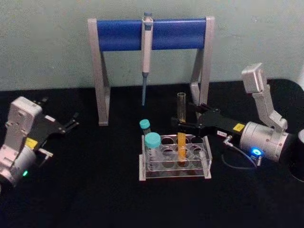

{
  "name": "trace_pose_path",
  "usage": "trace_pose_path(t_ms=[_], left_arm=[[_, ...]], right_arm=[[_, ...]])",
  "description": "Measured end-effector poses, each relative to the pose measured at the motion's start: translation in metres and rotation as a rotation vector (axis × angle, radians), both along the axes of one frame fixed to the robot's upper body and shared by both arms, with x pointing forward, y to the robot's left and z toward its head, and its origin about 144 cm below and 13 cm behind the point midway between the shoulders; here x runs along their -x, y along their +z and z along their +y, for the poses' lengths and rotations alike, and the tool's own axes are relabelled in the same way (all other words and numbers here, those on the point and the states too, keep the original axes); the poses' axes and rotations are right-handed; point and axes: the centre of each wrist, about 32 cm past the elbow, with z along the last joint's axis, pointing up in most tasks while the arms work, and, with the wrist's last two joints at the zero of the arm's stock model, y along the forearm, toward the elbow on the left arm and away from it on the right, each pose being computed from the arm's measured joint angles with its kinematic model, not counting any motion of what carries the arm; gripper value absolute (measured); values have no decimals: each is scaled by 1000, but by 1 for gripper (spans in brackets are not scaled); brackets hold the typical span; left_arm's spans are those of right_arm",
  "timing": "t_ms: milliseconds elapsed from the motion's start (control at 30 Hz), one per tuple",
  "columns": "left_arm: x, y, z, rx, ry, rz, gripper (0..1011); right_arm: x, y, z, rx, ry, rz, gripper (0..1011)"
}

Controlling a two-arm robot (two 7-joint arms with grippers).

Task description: Pick up the test tube from the test tube rack, shake it, then place it back into the test tube rack.

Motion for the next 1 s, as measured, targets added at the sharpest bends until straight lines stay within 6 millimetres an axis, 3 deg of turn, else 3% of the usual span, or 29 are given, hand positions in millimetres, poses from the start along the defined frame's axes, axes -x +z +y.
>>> trace_pose_path(t_ms=[367, 767, 1000], left_arm=[[0, 0, 0, 0, 0, 0, 1001], [0, 0, 0, 0, 0, 0, 1001], [0, 0, 0, 0, 0, 0, 1001]], right_arm=[[0, 0, 0, 1, -1, -1, 674], [0, 0, 0, 2, 0, -3, 269], [0, 0, 0, 1, 0, -3, 225]])
